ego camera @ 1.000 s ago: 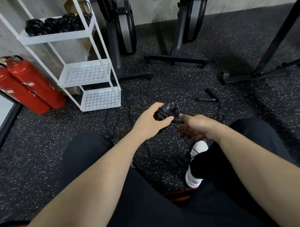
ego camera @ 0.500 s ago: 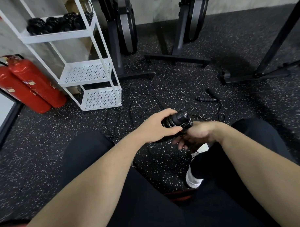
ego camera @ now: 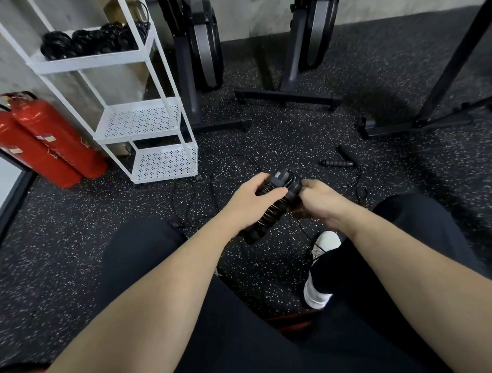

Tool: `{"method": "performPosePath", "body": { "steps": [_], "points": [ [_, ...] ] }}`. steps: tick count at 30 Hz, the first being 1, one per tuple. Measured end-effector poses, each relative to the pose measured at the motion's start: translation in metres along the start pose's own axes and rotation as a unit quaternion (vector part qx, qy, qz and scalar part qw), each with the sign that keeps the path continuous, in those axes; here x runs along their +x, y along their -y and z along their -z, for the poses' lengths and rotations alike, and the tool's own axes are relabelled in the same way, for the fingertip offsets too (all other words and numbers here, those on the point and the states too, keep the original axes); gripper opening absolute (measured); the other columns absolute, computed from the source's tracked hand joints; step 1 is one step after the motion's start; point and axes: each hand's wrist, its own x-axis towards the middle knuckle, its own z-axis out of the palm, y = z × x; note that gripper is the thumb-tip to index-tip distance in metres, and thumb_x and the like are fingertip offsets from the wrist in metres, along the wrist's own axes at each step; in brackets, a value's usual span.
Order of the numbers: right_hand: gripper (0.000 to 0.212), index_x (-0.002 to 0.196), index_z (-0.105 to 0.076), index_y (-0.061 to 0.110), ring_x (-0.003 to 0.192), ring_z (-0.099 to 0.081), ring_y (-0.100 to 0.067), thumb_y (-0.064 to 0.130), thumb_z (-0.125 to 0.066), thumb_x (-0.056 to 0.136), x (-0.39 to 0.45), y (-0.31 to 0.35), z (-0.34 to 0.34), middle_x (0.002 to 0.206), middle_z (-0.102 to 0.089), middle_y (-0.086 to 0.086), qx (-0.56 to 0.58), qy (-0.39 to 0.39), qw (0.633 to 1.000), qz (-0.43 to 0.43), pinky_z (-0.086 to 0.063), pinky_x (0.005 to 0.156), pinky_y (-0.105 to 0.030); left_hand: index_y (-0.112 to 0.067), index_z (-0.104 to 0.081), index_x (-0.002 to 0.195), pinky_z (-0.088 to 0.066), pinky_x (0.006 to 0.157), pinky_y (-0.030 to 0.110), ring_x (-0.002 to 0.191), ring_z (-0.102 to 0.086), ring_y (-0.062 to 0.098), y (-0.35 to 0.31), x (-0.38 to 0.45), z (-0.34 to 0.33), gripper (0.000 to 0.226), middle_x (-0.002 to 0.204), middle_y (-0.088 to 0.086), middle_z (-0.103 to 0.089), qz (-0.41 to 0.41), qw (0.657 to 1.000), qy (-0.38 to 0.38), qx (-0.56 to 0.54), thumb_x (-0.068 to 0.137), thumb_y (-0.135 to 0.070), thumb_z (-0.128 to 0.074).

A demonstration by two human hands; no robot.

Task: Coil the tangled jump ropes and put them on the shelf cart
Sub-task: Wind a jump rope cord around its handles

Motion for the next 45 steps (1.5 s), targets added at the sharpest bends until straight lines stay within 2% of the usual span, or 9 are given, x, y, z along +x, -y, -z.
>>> {"method": "performPosePath", "body": {
  "steps": [4,10,13,17,21,27,29,32,45],
  "points": [
    [0.029,0.113,-0.064,0.014,0.105,-0.064,-0.030,0.026,-0.041,0.099,0.008,-0.005,0.006,0.116,-0.070,-0.016,-0.033,-0.032,0.999,-0.012,-0.050,0.102,-0.048,-0.035,-0.065,0.111,-0.051,0.069,0.027,0.086,-0.070,0.010,0.003,0.000,-0.002,0.014,0.100,-0.008,-0.072,0.028,0.999,-0.021,-0.027,0.099,-0.040,-0.063],
    [0.028,0.086,-0.048,0.016,0.067,-0.057,-0.022,0.021,-0.034,0.109,-0.001,0.007,0.003,0.066,-0.065,-0.005,0.021,-0.049,0.998,0.012,-0.045,0.074,-0.035,-0.036,-0.069,0.109,-0.057,0.082,0.036,0.095,-0.072,0.017,0.004,0.003,0.001,0.017,0.103,-0.006,-0.076,0.074,0.991,-0.064,-0.088,0.096,-0.046,-0.064],
    [0.025,0.091,-0.047,0.016,0.060,-0.056,-0.023,0.020,-0.030,0.108,-0.004,0.011,0.004,0.069,-0.060,-0.008,0.046,-0.022,0.998,0.043,-0.051,0.070,-0.040,-0.034,-0.069,0.109,-0.062,0.079,0.041,0.089,-0.075,0.024,0.003,0.003,0.005,0.021,0.103,0.000,-0.077,0.102,0.982,-0.072,-0.144,0.094,-0.048,-0.065],
    [0.022,0.093,-0.045,0.029,0.062,-0.059,-0.009,0.039,-0.032,0.107,-0.008,0.008,0.006,0.072,-0.059,-0.003,-0.063,0.009,0.995,0.079,-0.056,0.091,-0.052,-0.032,-0.069,0.109,-0.059,0.072,0.038,0.084,-0.074,0.024,0.004,0.002,0.008,0.022,0.102,0.003,-0.077,0.112,0.979,-0.070,-0.156,0.094,-0.049,-0.065],
    [0.041,0.124,-0.052,0.011,0.090,-0.063,-0.003,0.046,-0.039,0.107,-0.020,0.014,0.005,0.117,-0.067,-0.014,-0.139,0.031,0.984,0.110,-0.055,0.095,-0.051,-0.031,-0.067,0.108,-0.058,0.073,0.037,0.086,-0.074,0.023,0.006,0.002,0.008,0.028,0.102,0.001,-0.076,0.113,0.983,-0.075,-0.126,0.095,-0.054,-0.059],
    [0.062,0.149,-0.041,0.010,0.126,-0.059,-0.026,0.054,-0.031,0.107,-0.015,0.011,0.009,0.151,-0.050,-0.006,-0.248,0.036,0.959,0.136,-0.042,0.110,-0.044,-0.028,-0.065,0.105,-0.053,0.073,0.033,0.090,-0.068,0.021,0.002,0.001,0.005,0.026,0.101,0.000,-0.072,0.103,0.986,-0.092,-0.098,0.100,-0.048,-0.049],
    [0.047,0.119,-0.058,0.020,0.113,-0.063,-0.029,0.053,-0.027,0.107,-0.012,0.011,0.010,0.121,-0.066,0.003,-0.308,0.036,0.936,0.169,-0.046,0.098,-0.040,-0.023,-0.065,0.106,-0.049,0.072,0.032,0.087,-0.064,0.019,0.001,0.000,0.005,0.028,0.097,-0.001,-0.069,0.111,0.985,-0.091,-0.095,0.100,-0.043,-0.046],
    [0.044,0.097,-0.051,0.020,0.089,-0.060,-0.026,0.051,-0.022,0.108,-0.008,0.007,0.009,0.085,-0.058,0.006,-0.400,0.019,0.893,0.203,-0.043,0.080,-0.038,-0.021,-0.062,0.094,-0.045,0.067,0.030,0.076,-0.059,0.015,0.001,-0.001,0.004,0.023,0.084,-0.005,-0.064,0.095,0.989,-0.078,-0.084,0.099,-0.037,-0.046],
    [0.045,0.093,-0.045,0.022,0.081,-0.063,-0.032,0.053,-0.014,0.107,-0.005,0.005,0.011,0.080,-0.059,0.002,-0.504,-0.054,0.814,0.283,-0.041,0.072,-0.038,-0.030,-0.069,0.100,-0.057,0.072,0.034,0.080,-0.070,0.018,0.006,0.004,0.013,0.019,0.092,-0.003,-0.074,0.103,0.989,-0.029,-0.101,0.096,-0.044,-0.058]
  ]
}}
